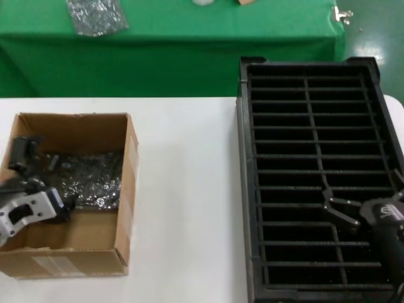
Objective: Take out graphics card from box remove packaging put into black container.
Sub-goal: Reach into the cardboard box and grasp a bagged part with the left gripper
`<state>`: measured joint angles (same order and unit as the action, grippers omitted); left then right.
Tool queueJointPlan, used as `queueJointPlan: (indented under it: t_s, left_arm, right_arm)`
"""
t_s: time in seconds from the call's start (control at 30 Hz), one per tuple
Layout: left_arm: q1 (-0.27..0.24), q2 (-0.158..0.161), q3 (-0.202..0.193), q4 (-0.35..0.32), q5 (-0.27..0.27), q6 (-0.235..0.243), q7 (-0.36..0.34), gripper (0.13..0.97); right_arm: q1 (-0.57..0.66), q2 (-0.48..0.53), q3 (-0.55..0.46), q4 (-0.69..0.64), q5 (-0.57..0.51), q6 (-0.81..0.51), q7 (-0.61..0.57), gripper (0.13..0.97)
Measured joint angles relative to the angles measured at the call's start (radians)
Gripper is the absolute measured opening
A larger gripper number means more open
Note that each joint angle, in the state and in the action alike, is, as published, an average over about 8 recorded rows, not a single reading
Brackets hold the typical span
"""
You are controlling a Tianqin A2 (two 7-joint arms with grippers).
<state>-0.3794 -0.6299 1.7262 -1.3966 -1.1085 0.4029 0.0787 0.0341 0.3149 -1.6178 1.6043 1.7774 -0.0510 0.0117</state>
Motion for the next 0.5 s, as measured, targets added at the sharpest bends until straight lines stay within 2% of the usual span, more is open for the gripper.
queueJointPlan:
  t_s: [0.13,0.3,0.4,0.5]
  left_arm:
    - [-0.119,-0.003,0.088,0.111,0.04,0.089,0.079,0.966]
    - [-0.238,0.02,0.188,0.252,0.063,0.175,0.17,0.966]
    - [-0.291,0.038,0.234,0.322,0.089,0.207,0.203,0.966]
    - [-0.331,0.058,0.269,0.383,0.112,0.209,0.232,0.966]
  right_arm:
    - [0.0,0.0,0.0,0.0,0.0,0.0,0.0,0.966]
    - [0.0,0.0,0.0,0.0,0.0,0.0,0.0,0.966]
    - [0.0,0.0,0.0,0.0,0.0,0.0,0.0,0.966]
    - [0.0,0.0,0.0,0.0,0.0,0.0,0.0,0.966]
